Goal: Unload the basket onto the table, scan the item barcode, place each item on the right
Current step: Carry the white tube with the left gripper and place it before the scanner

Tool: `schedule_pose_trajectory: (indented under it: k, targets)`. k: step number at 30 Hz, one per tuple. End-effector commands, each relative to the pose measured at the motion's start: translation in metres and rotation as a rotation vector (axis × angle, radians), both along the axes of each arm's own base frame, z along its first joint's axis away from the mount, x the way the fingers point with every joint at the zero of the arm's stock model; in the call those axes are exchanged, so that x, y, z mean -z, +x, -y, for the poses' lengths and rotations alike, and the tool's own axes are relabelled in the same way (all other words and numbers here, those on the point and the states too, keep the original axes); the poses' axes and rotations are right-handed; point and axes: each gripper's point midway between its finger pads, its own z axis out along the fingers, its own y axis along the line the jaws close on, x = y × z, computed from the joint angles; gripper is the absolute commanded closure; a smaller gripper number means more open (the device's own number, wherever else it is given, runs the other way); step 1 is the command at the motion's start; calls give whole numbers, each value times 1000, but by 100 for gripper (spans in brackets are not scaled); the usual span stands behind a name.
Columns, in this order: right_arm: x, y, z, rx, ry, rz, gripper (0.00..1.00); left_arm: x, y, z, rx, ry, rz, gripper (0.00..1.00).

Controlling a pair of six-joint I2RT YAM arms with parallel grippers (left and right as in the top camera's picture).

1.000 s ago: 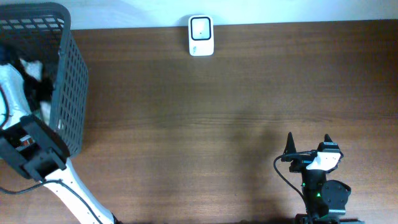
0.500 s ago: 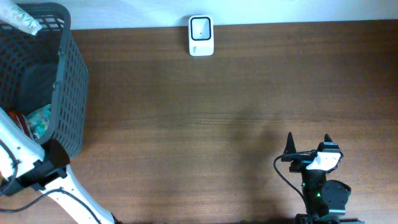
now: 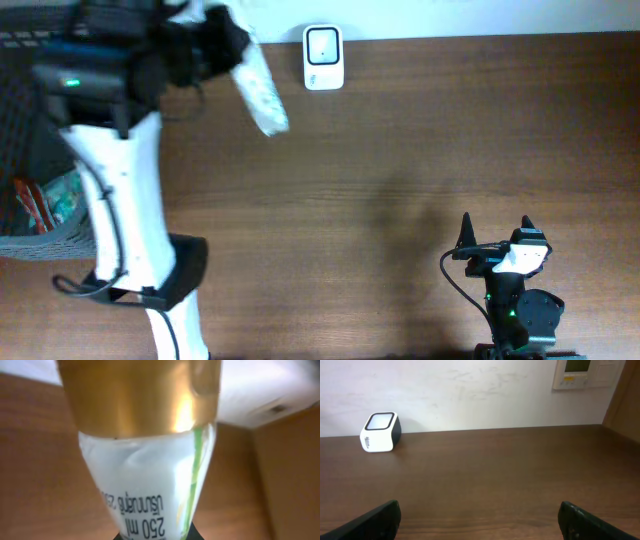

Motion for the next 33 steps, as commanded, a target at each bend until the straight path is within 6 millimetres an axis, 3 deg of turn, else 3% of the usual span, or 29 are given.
schedule_pose_trajectory:
  k: [1,5,11,15,23,26,30,33]
  targets:
    - [3,0,2,12,7,-1,1,37,-3,35,2,174,-63,100]
    - [3,0,2,12,7,-1,1,90,-6,70,72,273,-188,100]
    - [3,0,2,12,7,-1,1,196,-15,106,168,388,-390,100]
    - [3,0,2,12,7,-1,2,245,-17,108,179,422,-455,100]
    - [3,0,2,12,7,-1,1,294,-33,98,163,461,-562,96]
    - [3,0,2,12,7,-1,1,313,-3,96,100,499,-436,90]
    - [3,0,2,12,7,-1,1,319,33,109,57,448,-276,83]
    - [3,0,2,12,7,-1,1,313,47,109,36,458,-210,47]
